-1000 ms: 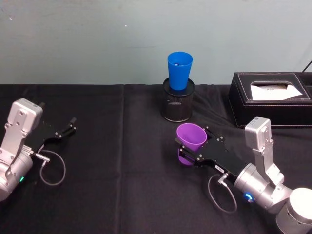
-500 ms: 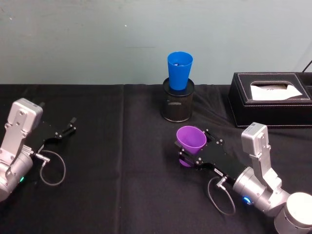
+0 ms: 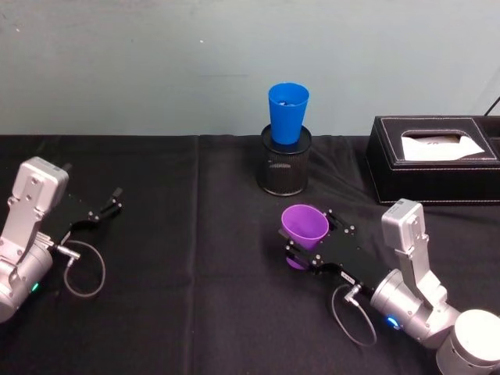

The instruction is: Pick up one cup with a gripper and tap it against the other cup.

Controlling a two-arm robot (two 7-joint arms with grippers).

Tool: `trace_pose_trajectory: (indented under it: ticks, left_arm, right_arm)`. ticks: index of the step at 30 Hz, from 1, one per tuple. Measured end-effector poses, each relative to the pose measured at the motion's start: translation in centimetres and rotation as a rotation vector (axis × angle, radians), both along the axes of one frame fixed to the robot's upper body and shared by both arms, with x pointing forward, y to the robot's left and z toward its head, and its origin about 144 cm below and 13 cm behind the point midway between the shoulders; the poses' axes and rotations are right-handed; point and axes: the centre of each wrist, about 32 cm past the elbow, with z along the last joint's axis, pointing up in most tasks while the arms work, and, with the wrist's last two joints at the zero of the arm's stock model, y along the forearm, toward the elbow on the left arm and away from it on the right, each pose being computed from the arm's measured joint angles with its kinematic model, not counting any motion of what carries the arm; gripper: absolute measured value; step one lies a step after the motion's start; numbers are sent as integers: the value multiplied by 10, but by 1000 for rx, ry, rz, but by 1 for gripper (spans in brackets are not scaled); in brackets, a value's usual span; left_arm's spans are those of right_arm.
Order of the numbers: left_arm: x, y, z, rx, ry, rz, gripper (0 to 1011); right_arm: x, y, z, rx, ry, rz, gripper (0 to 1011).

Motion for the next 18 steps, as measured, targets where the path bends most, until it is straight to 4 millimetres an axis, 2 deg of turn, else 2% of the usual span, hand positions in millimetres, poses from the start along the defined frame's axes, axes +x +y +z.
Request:
trace_pose_trajectory:
  ticks: [18]
  left_arm:
    - [0, 0, 0, 0, 0, 0, 1000]
  right_arm:
    - [2, 1, -4, -4, 9, -6, 747]
